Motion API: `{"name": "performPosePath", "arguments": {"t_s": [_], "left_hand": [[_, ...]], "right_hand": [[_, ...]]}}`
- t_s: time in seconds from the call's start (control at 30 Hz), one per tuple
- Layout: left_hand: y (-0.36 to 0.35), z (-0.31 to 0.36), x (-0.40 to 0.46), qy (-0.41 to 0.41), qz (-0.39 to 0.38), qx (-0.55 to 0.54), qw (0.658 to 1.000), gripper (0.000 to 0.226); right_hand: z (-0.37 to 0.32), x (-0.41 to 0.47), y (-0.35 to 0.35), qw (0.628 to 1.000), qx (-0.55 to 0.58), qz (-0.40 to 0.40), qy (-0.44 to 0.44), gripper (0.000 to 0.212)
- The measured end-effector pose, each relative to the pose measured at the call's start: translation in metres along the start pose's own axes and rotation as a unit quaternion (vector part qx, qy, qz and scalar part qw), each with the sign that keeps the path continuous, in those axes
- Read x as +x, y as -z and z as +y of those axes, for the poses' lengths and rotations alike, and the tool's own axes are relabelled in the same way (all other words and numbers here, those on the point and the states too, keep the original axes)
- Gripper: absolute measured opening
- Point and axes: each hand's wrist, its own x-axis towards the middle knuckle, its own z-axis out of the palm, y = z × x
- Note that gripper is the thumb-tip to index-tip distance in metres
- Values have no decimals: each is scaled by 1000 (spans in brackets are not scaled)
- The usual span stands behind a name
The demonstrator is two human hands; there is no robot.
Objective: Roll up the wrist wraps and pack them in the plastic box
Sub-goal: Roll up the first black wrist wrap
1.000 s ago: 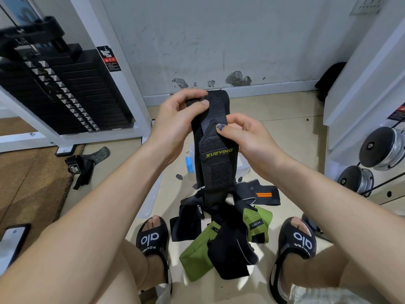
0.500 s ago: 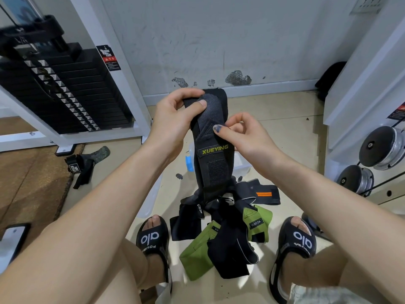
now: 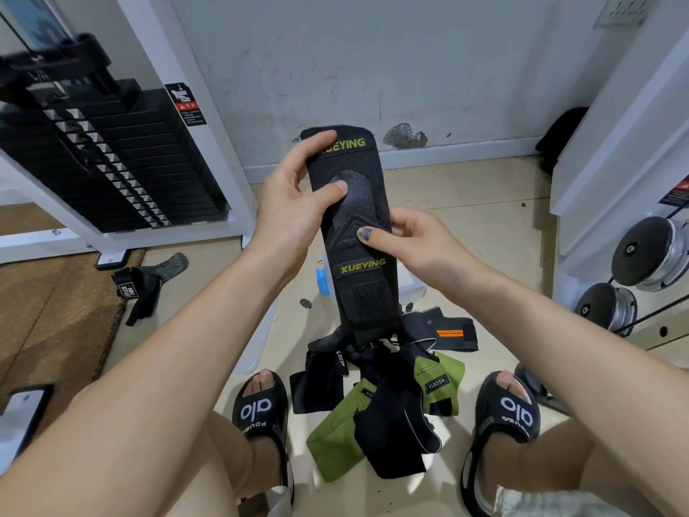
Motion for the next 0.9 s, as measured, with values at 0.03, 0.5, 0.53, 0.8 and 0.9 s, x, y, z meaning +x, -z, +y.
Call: {"name": "performPosePath", "arguments": {"t_s": [0.03,0.5,0.53,0.8,0.9], "left_hand": [[-1,1,-1,-2,-1,-1,1000,60],[-8,4,-2,62,6,-98,993,100],[-9,4,-2,76,0,-104,992,104],[-10,0,-2,97,33,-82,991,99],[-9,1,0,129,51,-114,984,85]], "right_hand": [[0,0,0,1000,4,-2,0,23],[-3,-1,0,998,66,-19,15,26],[-4,-1,0,997,77,-19,15,26],[-1,0,2,993,88,-74,-14,36],[-1,-1,1,996,69,-57,-3,29]]}}
